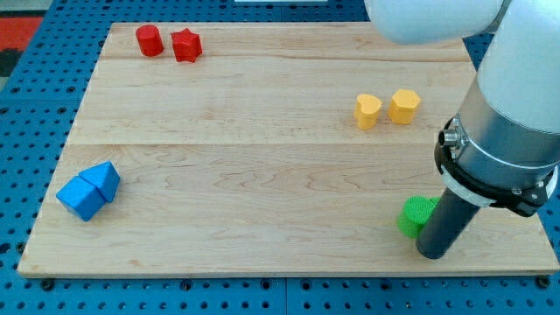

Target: Move the green star above the green circle

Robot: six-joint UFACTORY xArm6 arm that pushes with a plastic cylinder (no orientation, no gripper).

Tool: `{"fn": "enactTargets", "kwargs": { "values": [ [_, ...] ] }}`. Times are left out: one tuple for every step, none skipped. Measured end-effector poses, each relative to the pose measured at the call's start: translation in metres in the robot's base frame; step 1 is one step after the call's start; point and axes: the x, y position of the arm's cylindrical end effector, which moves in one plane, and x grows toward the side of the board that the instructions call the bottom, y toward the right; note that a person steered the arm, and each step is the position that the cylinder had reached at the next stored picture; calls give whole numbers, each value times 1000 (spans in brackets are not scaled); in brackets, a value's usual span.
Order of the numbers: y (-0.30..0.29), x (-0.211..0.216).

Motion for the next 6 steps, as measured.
{"fn": "enactTargets", "kwargs": {
  "values": [
    [39,3],
    [43,6],
    [54,1],
    [53,-36],
    [33,-83],
    [39,-39]
  ]
}}
